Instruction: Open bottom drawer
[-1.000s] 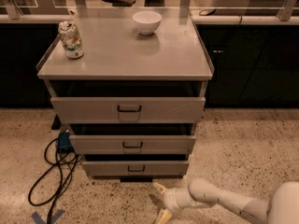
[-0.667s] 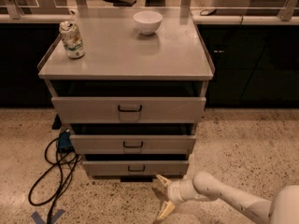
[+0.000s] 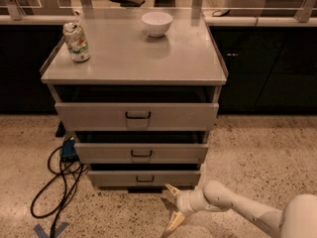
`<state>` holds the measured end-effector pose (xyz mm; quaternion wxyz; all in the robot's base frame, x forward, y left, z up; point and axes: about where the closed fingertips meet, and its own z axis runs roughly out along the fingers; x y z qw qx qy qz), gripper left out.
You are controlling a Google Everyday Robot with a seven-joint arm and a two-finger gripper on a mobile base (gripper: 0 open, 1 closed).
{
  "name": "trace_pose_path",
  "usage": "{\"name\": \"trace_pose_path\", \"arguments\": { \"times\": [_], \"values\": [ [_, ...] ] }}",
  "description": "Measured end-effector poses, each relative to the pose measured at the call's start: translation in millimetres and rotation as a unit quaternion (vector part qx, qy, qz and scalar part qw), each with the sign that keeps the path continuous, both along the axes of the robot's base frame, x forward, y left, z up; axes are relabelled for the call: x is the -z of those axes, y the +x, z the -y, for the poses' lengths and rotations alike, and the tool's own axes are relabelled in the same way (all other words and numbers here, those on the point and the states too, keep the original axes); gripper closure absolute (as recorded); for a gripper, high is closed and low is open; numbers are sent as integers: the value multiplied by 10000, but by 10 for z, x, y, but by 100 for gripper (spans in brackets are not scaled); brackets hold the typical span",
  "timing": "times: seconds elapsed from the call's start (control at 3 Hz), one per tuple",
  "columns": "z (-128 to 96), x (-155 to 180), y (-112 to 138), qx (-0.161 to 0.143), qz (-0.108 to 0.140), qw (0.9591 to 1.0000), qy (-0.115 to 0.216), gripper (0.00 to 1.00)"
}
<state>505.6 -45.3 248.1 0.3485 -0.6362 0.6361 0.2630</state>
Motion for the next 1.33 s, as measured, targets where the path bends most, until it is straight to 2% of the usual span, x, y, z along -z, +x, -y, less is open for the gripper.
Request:
{"name": "trace_pose_path", "arguments": {
  "times": [0.33,0.67,1.0,1.33],
  "values": [
    [-18,63,109,61,-76,9998,157,0],
    [317,-119,666,710,286,9967,287,0],
    [821,-455,1046,1596,895,9829,198,0],
    [934,-433,1147,1901,1046,9761,102,0]
  ]
}}
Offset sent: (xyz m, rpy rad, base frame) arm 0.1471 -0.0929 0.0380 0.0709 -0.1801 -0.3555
